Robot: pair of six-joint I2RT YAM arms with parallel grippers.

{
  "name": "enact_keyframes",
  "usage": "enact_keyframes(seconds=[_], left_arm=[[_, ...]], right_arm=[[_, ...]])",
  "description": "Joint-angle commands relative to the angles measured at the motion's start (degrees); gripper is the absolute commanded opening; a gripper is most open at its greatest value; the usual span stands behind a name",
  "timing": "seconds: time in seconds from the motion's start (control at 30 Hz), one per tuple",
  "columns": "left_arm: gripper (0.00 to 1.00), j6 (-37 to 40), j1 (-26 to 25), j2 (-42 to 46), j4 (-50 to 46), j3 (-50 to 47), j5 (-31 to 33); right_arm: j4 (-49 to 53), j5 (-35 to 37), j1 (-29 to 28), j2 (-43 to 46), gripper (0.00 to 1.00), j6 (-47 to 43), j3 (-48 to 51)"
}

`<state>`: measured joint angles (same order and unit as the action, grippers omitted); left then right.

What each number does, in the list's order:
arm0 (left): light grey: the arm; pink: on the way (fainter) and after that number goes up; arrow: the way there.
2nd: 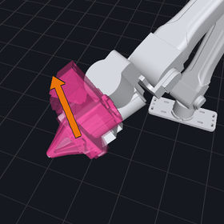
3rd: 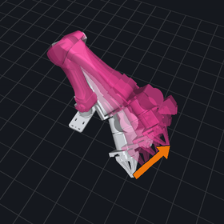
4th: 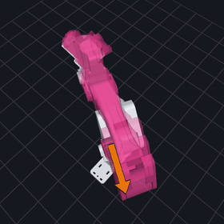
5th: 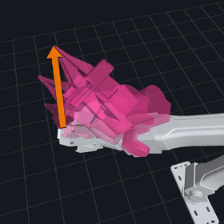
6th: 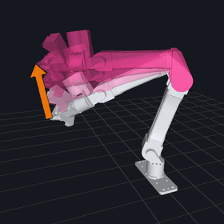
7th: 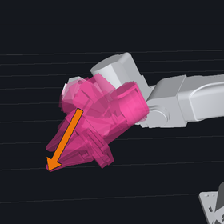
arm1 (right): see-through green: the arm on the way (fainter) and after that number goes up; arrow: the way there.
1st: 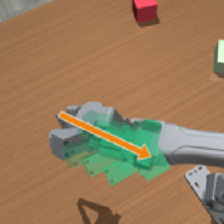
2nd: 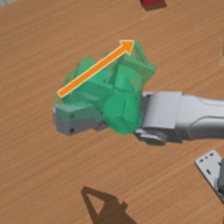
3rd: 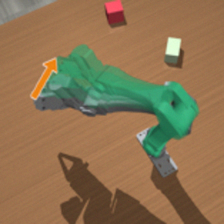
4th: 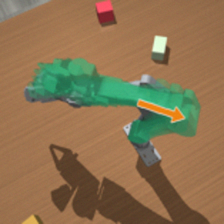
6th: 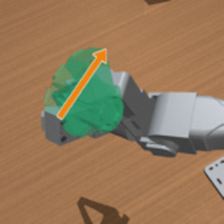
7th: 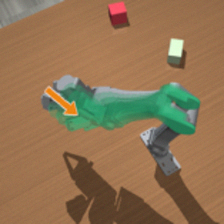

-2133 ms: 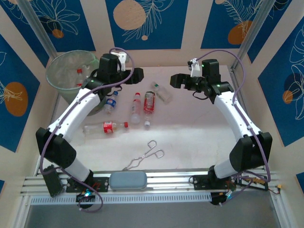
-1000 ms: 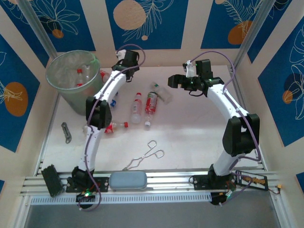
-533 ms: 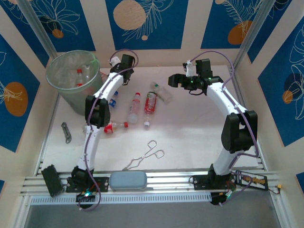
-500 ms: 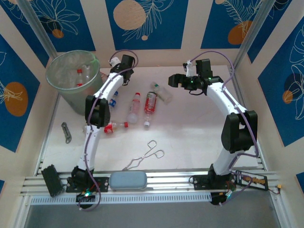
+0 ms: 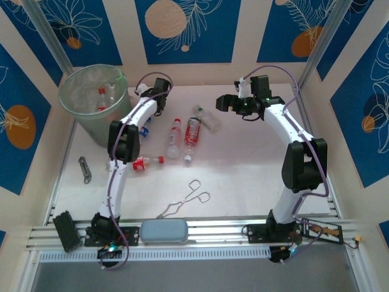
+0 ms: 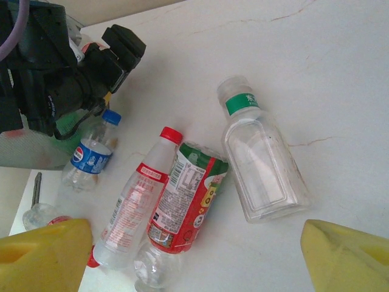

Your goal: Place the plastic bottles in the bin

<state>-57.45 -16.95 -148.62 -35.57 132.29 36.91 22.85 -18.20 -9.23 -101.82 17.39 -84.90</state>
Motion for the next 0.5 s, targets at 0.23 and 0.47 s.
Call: enact_keyframes(seconds=[0.23,0.47], left_arm=[[1.0,-3.2,2.6,-0.1,1.6,-2.3,-1.2],[0.91,-3.5,4.2,-0.5,2.1,-2.3,-1.2]], right_arm=[[2.0,-0.3,0.7,-1.3,0.89,-1.6,-2.2],[2.7,-0.2,0.8,-2.5,0.89,-1.8,-3.2]])
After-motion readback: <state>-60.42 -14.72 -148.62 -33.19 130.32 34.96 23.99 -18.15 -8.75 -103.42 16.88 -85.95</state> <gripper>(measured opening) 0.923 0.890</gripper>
